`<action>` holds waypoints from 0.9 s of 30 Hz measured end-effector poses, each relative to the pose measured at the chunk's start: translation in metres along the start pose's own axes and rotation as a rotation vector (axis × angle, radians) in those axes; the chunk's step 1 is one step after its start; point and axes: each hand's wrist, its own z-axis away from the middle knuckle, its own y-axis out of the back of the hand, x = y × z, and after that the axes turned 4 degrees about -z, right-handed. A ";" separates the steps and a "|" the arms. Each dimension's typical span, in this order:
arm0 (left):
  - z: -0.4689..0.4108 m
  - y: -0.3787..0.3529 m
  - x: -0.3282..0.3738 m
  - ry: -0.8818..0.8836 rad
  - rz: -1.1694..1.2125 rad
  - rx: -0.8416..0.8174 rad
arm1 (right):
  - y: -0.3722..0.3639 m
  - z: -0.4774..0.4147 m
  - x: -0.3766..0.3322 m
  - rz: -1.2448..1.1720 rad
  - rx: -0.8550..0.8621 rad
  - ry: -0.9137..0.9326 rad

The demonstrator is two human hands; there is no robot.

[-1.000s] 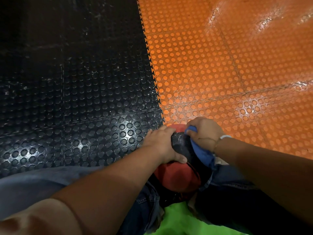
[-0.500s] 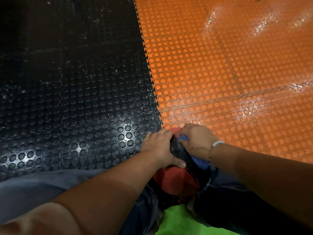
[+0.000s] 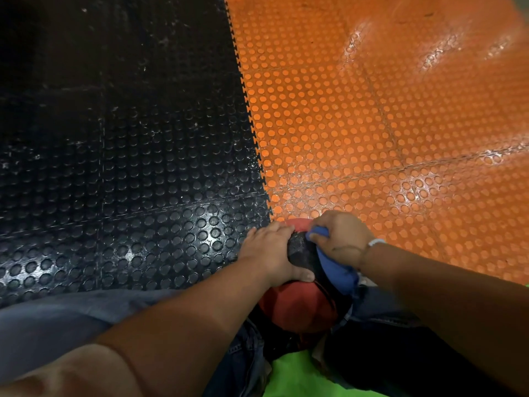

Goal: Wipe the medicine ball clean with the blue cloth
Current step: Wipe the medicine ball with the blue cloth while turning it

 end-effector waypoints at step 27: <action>-0.008 0.001 -0.010 0.047 -0.007 0.013 | -0.003 -0.004 -0.021 0.012 -0.083 0.102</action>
